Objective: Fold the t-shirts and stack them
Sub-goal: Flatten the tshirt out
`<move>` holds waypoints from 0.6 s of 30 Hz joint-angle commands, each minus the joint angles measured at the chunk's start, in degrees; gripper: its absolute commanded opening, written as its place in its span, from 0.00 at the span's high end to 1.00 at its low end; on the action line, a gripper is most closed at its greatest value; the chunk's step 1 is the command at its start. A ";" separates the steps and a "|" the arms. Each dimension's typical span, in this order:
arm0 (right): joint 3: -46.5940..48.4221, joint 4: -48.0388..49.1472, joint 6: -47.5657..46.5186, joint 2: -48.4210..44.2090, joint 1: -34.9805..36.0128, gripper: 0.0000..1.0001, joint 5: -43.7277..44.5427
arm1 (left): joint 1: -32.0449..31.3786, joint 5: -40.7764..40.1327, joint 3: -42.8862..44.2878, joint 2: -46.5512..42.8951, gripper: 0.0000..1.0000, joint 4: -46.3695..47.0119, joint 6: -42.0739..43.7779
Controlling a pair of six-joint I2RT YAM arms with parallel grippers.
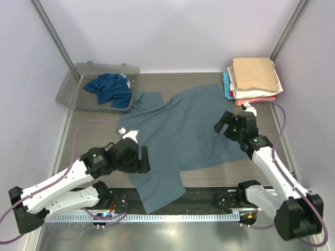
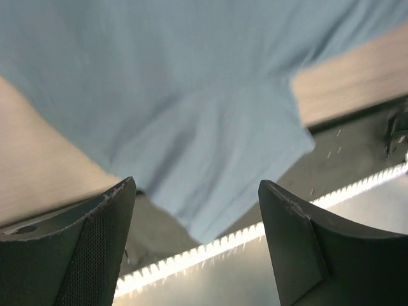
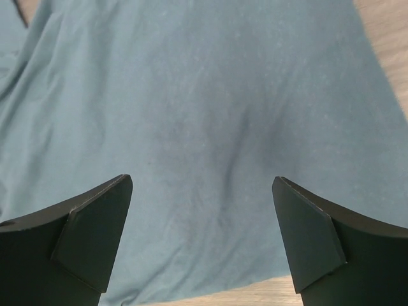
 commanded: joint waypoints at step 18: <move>-9.16 1.68 7.53 -8.74 -0.07 0.02 0.80 | -26.58 2.10 -21.55 -0.90 0.25 10.62 -32.51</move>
